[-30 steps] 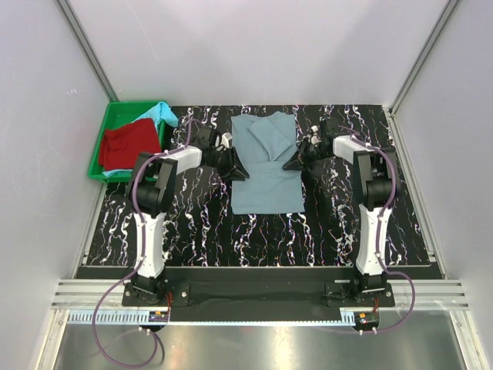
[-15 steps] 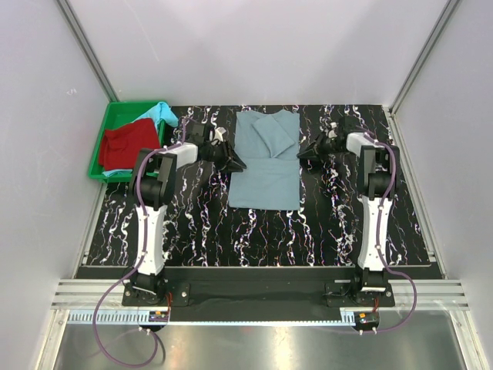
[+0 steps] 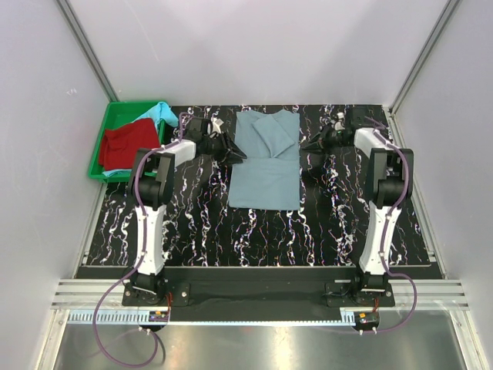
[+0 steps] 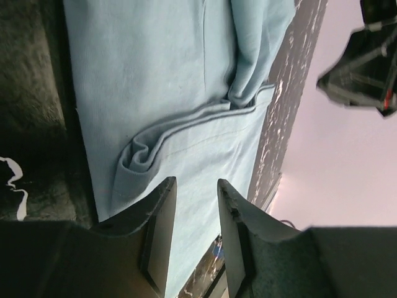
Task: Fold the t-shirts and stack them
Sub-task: Fold the tshirt
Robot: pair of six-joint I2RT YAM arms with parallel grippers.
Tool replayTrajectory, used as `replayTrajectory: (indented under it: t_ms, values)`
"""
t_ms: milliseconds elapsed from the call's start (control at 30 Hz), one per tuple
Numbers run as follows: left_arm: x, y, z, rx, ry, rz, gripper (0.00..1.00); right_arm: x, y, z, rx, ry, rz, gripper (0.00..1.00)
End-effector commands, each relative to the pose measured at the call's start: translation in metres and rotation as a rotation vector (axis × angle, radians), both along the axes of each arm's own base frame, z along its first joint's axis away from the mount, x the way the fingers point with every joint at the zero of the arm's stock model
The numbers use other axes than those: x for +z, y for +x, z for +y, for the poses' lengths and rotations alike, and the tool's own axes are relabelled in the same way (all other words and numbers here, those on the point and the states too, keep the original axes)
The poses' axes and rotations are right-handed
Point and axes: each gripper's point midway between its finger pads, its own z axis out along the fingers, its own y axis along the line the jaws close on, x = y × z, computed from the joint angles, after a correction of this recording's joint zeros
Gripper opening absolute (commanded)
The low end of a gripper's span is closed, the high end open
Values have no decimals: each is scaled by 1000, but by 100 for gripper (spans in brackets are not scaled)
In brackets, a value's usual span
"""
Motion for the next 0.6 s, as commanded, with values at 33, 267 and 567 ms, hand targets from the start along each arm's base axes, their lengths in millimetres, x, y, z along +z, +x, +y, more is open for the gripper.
replayTrajectory:
  t_ms: [33, 267, 567]
  values:
    - [-1, 8, 2, 9, -50, -25, 37, 4, -24, 42, 75, 42, -17, 21]
    - [-27, 7, 15, 16, -14, -8, 37, -50, -19, 43, 50, 70, 48, 20]
    - [-20, -8, 27, -2, 75, -8, 37, -55, -4, -11, -15, -6, 38, 28]
